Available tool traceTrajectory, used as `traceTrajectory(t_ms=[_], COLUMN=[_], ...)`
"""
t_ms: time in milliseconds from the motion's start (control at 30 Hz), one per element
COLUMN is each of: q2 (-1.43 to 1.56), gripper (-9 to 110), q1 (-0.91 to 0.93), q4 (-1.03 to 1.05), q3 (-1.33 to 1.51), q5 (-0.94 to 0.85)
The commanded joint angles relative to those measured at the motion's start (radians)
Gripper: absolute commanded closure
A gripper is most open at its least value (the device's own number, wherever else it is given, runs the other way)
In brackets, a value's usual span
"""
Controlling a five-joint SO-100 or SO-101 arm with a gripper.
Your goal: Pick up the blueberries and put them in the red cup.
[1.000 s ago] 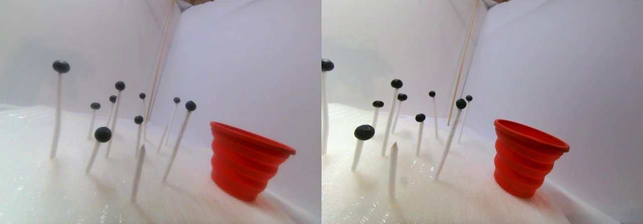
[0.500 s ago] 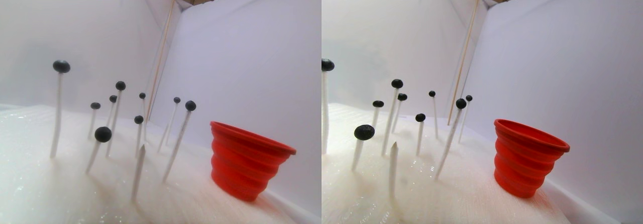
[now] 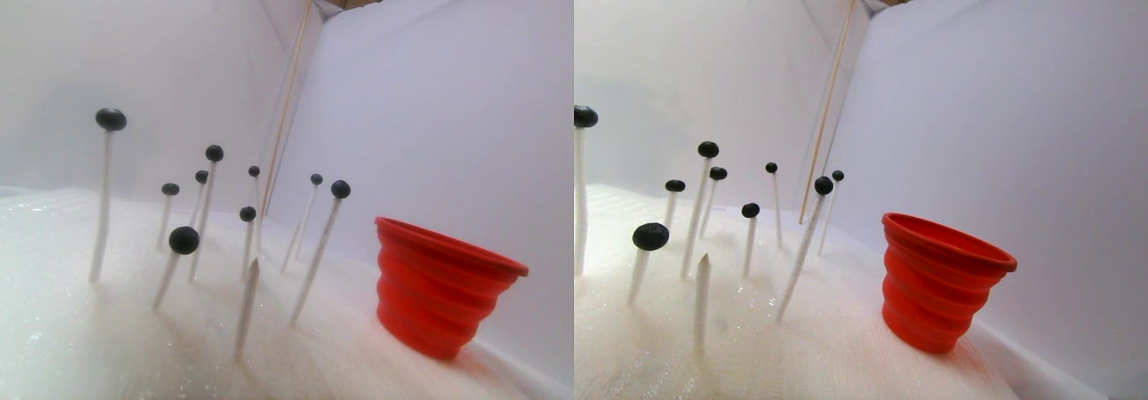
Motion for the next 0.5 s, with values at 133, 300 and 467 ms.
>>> traceTrajectory(t_ms=[133,300,467], q2=[-0.048,-0.081,-0.097], gripper=[87,87,86], q1=[-0.020,-0.038,-0.051], q4=[-0.048,-0.083,-0.106], q3=[-0.006,0.018,0.044], q5=[-0.011,-0.023,-0.035])
